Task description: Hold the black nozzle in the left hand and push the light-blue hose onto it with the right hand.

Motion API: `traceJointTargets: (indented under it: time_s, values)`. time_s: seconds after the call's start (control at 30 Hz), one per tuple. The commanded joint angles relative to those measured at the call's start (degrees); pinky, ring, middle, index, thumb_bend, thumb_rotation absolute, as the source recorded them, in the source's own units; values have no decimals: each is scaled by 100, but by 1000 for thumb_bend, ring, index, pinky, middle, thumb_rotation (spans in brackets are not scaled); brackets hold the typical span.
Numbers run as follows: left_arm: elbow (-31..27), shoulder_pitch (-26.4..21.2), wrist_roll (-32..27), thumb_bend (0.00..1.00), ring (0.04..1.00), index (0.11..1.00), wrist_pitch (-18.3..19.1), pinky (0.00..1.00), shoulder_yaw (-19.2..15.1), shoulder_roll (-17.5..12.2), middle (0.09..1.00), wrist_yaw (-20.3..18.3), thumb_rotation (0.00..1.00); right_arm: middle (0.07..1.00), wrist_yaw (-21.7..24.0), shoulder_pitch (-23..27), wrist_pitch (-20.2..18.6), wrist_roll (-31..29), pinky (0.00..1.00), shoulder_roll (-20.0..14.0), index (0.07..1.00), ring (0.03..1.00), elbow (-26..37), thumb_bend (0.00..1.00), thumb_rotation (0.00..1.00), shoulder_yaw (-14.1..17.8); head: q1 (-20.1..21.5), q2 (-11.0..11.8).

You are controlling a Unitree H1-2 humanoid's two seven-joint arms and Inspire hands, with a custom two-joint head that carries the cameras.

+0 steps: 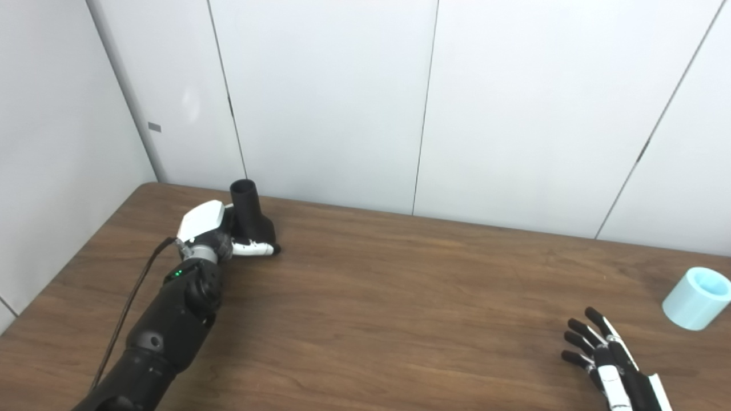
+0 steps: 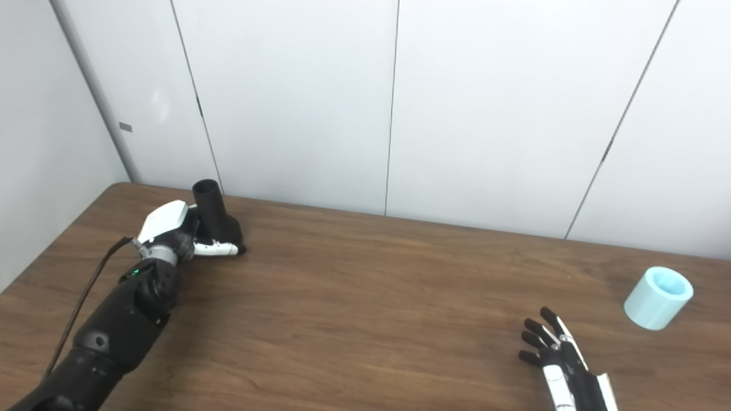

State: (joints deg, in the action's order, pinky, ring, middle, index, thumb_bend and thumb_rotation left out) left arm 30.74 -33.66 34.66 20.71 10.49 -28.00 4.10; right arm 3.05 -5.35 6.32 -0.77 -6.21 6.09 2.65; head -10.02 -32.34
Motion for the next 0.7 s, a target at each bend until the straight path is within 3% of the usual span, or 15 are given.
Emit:
traceJointTargets:
  time_s: [0.0,0.1,0.2,0.23,0.33,0.43,0.5,0.57,0.67]
  values:
    - [114,-284,-3,905,790,746,-48,726,2,-6,770,82,368,838,4,-336,66,-20,739,41,913,825,-230,444,857,-23,-7,-6]
    - [328,-325,-79,891,725,701,-200,633,-55,55,706,242,297,835,1,-342,97,0,733,28,910,820,-236,441,861,-21,-16,-11]
    - [396,-278,-343,852,668,633,-608,562,-227,107,646,380,154,834,19,-352,76,-17,731,19,913,820,-210,442,864,-24,-10,-24]
    - [352,-250,-395,657,577,549,-668,485,-265,125,599,404,99,835,26,-359,58,-25,736,17,916,824,-189,448,868,-26,-10,-27]
    - [370,-225,-454,539,476,500,-758,406,-323,189,500,540,16,830,25,-379,-10,-14,743,11,913,824,-121,429,871,-28,-14,-43]
    - [233,-161,-417,523,348,506,-792,275,-286,212,417,597,2,828,44,-396,-36,-52,749,10,911,826,-73,411,864,-24,-18,-57]
    - [126,-121,-384,525,262,490,-782,196,-256,215,461,608,0,829,35,-412,-74,-27,748,15,914,829,-32,406,867,-23,-20,-66]
    - [85,-107,-372,523,317,498,-752,236,-239,214,432,604,0,829,34,-415,-76,-20,758,15,914,834,-24,403,879,-21,-29,-77]
    - [195,-114,-391,524,311,492,-841,234,-236,198,457,637,0,821,22,-414,-29,26,758,7,909,828,-37,399,886,-26,-25,-86]
